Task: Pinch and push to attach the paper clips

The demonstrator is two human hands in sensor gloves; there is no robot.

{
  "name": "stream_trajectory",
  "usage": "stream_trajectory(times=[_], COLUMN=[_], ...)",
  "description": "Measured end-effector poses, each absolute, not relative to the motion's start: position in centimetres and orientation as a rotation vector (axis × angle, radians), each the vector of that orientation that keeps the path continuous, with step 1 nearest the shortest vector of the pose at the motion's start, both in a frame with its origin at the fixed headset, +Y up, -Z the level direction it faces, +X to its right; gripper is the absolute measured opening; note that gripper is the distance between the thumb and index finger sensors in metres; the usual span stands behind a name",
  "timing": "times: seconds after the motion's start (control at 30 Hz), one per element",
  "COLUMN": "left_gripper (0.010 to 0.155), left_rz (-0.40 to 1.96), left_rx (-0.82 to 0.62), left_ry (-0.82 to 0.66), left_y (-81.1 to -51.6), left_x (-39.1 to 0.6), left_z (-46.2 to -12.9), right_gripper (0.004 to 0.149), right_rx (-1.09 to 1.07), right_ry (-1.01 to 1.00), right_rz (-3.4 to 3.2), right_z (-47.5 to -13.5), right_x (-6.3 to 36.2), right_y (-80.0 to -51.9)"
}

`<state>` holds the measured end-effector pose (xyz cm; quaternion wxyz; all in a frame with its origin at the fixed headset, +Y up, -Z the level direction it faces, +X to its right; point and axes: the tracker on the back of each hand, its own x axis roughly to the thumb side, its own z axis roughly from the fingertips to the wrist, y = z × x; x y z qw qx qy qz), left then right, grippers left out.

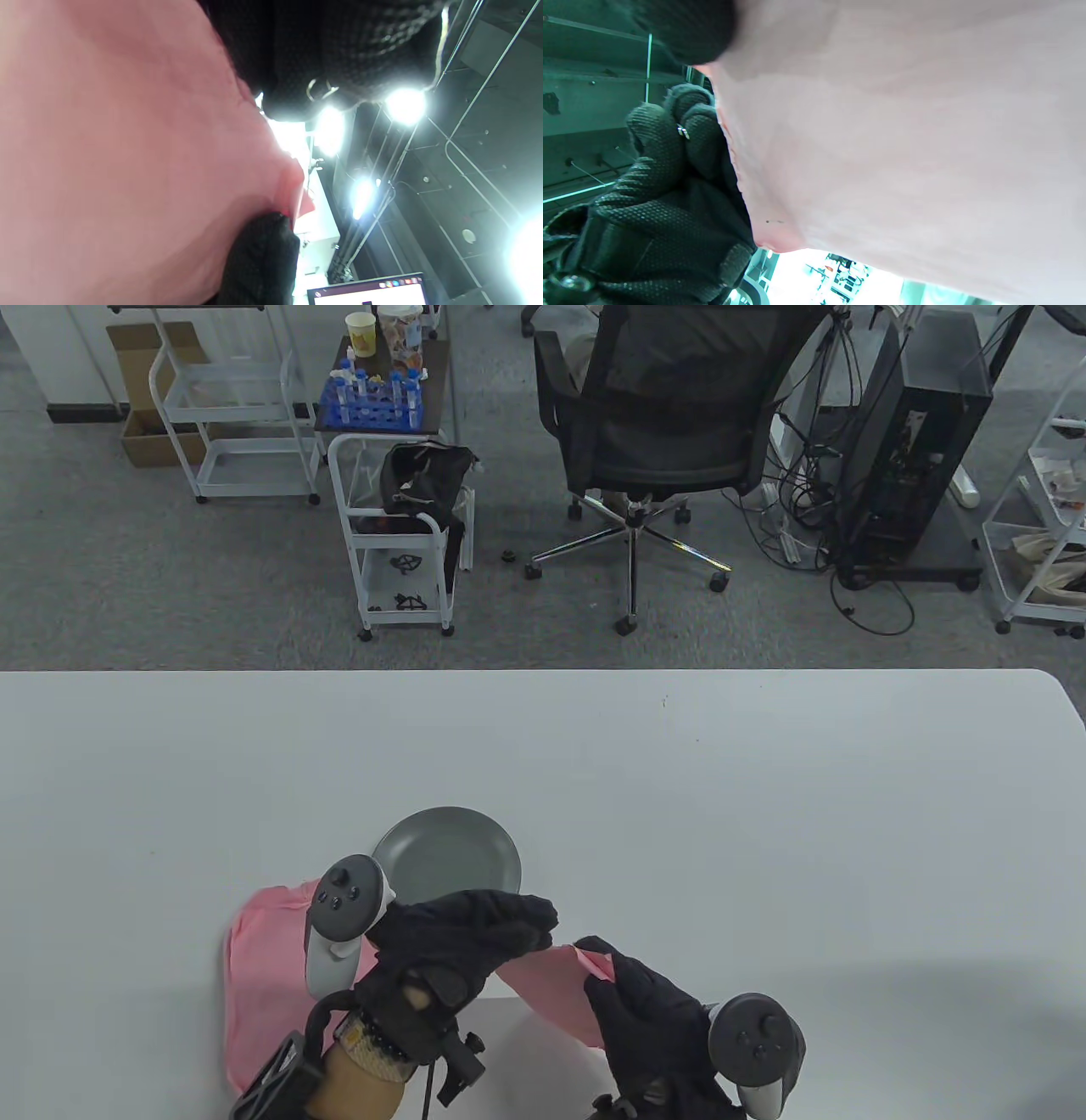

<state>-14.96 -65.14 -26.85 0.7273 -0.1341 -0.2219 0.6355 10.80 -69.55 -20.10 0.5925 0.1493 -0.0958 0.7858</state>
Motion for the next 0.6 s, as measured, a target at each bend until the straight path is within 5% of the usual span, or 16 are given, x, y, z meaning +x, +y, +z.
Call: stream_trajectory(times=[0.6], left_gripper=[0.036], left_rz=[1.209], left_rx=[-0.183], left_ry=[-0.525], left_y=[-64.6], left_x=[-13.6], left_z=[-25.9], right_gripper=[0.041], right_rx=[0.339], right_ry=[-0.322], right_rz=[1.935], right_z=[-19.5], right_x=[10.8], right_y=[-69.0])
